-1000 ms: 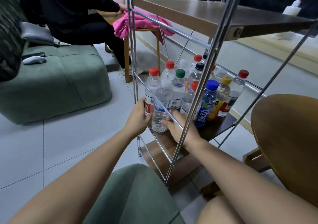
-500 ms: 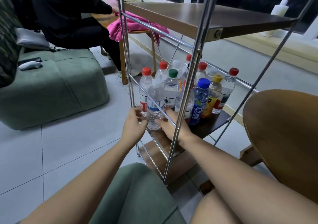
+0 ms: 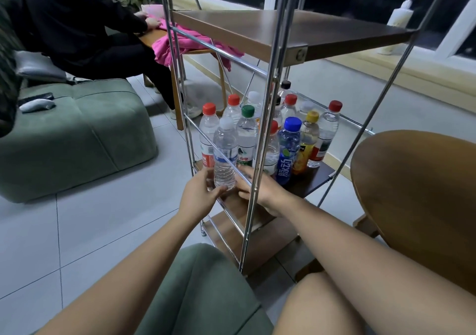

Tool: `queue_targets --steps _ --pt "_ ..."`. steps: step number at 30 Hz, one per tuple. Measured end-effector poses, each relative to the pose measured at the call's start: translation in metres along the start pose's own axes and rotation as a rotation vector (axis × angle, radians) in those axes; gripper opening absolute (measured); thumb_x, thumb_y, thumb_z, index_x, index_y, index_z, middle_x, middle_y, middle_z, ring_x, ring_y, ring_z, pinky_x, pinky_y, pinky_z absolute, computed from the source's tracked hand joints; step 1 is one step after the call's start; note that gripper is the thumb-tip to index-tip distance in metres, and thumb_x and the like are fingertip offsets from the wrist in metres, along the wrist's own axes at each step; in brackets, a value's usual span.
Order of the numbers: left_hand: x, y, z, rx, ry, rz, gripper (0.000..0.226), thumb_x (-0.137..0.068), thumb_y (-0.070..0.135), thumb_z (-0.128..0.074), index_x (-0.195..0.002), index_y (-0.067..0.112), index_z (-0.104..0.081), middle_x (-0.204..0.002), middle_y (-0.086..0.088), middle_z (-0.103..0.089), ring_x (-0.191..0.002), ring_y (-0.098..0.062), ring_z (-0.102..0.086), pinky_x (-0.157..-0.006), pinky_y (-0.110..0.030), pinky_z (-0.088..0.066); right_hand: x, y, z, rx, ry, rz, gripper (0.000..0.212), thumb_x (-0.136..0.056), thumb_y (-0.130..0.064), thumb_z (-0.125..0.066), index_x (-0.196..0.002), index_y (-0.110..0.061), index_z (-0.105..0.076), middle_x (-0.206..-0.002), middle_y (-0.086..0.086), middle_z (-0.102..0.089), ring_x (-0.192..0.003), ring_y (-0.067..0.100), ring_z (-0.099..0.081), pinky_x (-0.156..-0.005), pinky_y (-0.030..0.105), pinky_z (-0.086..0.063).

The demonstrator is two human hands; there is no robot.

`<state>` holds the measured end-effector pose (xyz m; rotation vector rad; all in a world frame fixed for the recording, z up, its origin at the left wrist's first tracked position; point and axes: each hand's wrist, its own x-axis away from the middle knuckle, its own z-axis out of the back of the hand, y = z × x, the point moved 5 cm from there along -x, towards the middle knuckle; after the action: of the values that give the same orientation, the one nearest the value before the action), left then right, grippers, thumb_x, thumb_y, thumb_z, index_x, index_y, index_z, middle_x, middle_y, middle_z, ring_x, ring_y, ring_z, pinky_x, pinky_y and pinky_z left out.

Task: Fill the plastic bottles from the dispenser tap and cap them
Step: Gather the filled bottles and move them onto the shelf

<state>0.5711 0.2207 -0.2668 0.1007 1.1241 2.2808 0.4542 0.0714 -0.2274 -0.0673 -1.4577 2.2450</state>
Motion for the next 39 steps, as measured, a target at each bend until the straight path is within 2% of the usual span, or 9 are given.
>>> queue_targets --steps 2,4,7,14,19,22,27,36,39 --pt "0.006 0.000 0.004 -0.009 0.018 0.008 0.049 -0.088 0.036 -0.090 -0.128 0.024 -0.067 -0.109 0.014 -0.068 -0.092 -0.005 -0.064 -0.076 -0.024 -0.050 0.012 -0.006 0.009 -0.037 0.031 0.000 0.030 -0.101 -0.031 -0.062 -0.098 -0.060 -0.071 -0.123 0.002 -0.074 -0.122 0.027 -0.069 -0.112 0.054 -0.054" --pt "0.020 0.004 0.010 -0.010 0.011 0.016 0.044 -0.090 0.039 -0.088 -0.124 0.024 -0.065 -0.111 0.012 -0.068 -0.095 -0.009 -0.064 -0.082 -0.031 -0.053 0.030 -0.010 0.019 -0.025 0.030 -0.002 0.022 -0.105 -0.028 -0.065 -0.118 -0.045 -0.072 -0.125 -0.003 -0.073 -0.120 0.020 -0.071 -0.109 0.049 -0.058" --pt "0.052 0.023 0.028 -0.010 0.002 -0.024 0.024 -0.094 0.034 -0.082 -0.109 0.030 -0.064 -0.103 0.016 -0.069 -0.092 -0.001 -0.065 -0.080 -0.028 -0.051 0.061 -0.017 0.044 0.094 0.068 0.033 0.035 -0.103 -0.042 -0.066 -0.137 -0.035 -0.067 -0.123 -0.013 -0.073 -0.109 0.011 -0.074 -0.101 0.045 -0.062" --pt "0.136 0.120 0.077 0.075 0.052 -0.218 0.011 -0.096 0.021 -0.077 -0.093 0.028 -0.069 -0.088 0.013 -0.074 -0.088 -0.007 -0.069 -0.069 -0.014 -0.045 0.177 -0.040 0.110 0.215 0.277 0.113 0.031 -0.104 -0.037 -0.069 -0.135 -0.032 -0.068 -0.119 -0.017 -0.071 -0.108 0.007 -0.069 -0.098 0.043 -0.062" --pt "0.180 0.213 0.067 0.145 -0.041 -0.412 0.011 -0.095 0.026 -0.077 -0.098 0.030 -0.068 -0.088 0.014 -0.073 -0.080 -0.011 -0.067 -0.066 -0.022 -0.049 0.284 -0.056 0.144 0.281 0.384 0.133 0.027 -0.106 -0.035 -0.066 -0.133 -0.035 -0.068 -0.118 -0.022 -0.070 -0.105 -0.004 -0.065 -0.087 0.016 -0.051" --pt "0.209 0.276 0.043 0.168 -0.144 -0.540 0.010 -0.096 0.028 -0.079 -0.098 0.032 -0.069 -0.086 0.015 -0.072 -0.081 -0.009 -0.068 -0.065 -0.016 -0.048 0.358 -0.053 0.171 0.325 0.498 0.144 0.024 -0.104 -0.032 -0.068 -0.128 -0.034 -0.071 -0.113 -0.022 -0.070 -0.102 -0.008 -0.064 -0.084 0.008 -0.047" --pt "0.265 0.377 -0.003 0.256 -0.300 -0.753 0.006 -0.098 0.032 -0.075 -0.096 0.031 -0.070 -0.087 0.016 -0.071 -0.085 -0.011 -0.070 -0.067 -0.016 -0.047 0.479 -0.045 0.210 0.468 0.650 0.132 0.027 -0.104 -0.028 -0.068 -0.132 -0.029 -0.069 -0.116 -0.020 -0.069 -0.106 -0.007 -0.063 -0.087 0.003 -0.045" --pt "0.384 0.540 -0.081 0.417 -0.506 -1.017 0.006 -0.098 0.031 -0.076 -0.097 0.028 -0.071 -0.087 0.013 -0.072 -0.085 -0.010 -0.069 -0.069 -0.017 -0.047 0.674 -0.014 0.280 0.564 0.953 0.040 0.026 -0.103 -0.028 -0.071 -0.129 -0.032 -0.070 -0.117 -0.019 -0.070 -0.106 -0.004 -0.066 -0.085 0.010 -0.051" --pt "0.424 0.580 -0.105 0.442 -0.586 -1.051 0.006 -0.098 0.034 -0.075 -0.100 0.030 -0.072 -0.088 0.012 -0.073 -0.086 -0.010 -0.069 -0.072 -0.028 -0.055 0.726 0.002 0.298 0.548 1.053 0.006 0.024 -0.102 -0.025 -0.072 -0.126 -0.030 -0.071 -0.114 -0.018 -0.071 -0.101 -0.003 -0.067 -0.082 0.008 -0.050"
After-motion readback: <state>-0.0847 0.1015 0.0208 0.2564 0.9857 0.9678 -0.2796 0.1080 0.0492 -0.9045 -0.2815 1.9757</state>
